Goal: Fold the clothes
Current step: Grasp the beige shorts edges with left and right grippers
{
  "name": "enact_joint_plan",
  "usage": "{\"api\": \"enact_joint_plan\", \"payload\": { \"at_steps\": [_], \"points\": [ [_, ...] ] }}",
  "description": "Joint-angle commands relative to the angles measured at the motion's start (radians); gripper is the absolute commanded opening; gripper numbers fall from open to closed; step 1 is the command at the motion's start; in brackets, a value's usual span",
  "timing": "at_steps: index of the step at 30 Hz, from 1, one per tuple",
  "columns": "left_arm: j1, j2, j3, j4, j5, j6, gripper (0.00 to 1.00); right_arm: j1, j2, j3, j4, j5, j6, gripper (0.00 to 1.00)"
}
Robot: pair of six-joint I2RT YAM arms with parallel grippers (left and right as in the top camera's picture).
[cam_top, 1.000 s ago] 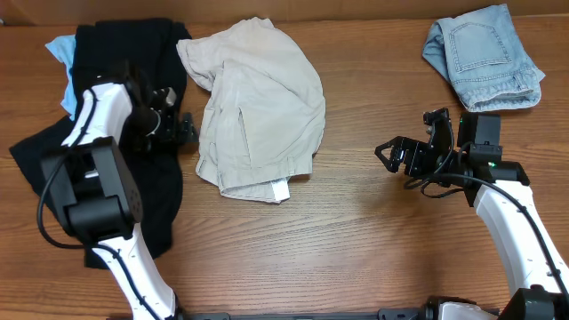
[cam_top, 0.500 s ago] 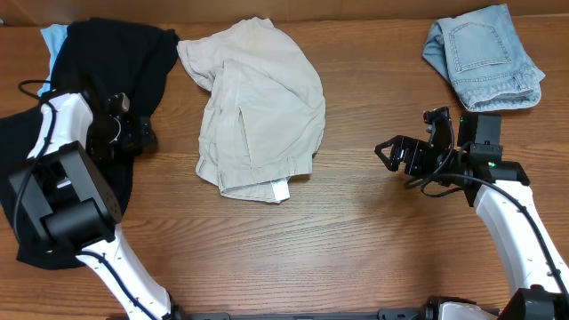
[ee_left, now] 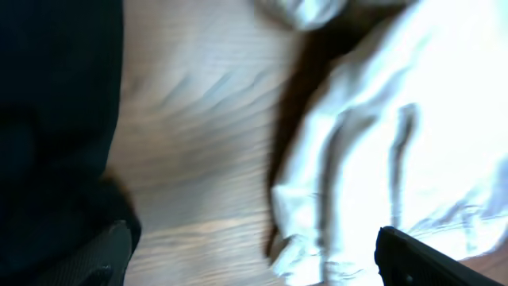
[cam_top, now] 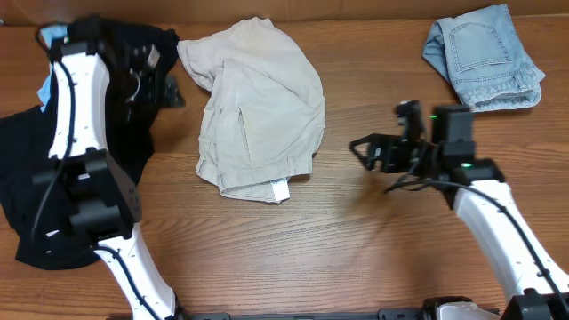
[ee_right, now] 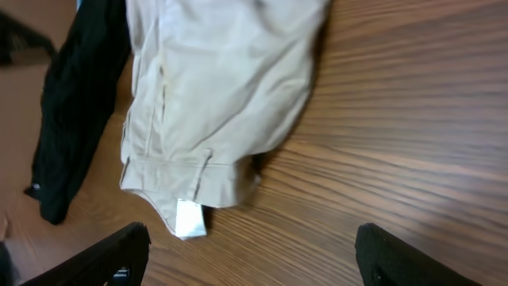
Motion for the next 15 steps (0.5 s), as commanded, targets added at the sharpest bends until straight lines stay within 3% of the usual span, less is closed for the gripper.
{"api": "enact_joint_plan", "payload": {
  "at_steps": [1, 7, 15],
  "points": [
    [-0.019, -0.006, 0.134, -0.032, 0.039, 0.006, 1.00, 0.133, 0.013, 0.019, 0.035, 0.144, 0.024, 0.87],
    [-0.082, -0.006, 0.200, -0.053, 0.039, 0.006, 1.00, 0.338, 0.111, 0.019, 0.093, 0.397, 0.024, 0.88],
    [-0.222, -0.006, 0.146, -0.106, -0.030, 0.011, 1.00, 0.345, 0.145, 0.030, 0.084, 0.401, 0.104, 0.88]
  ]
}}
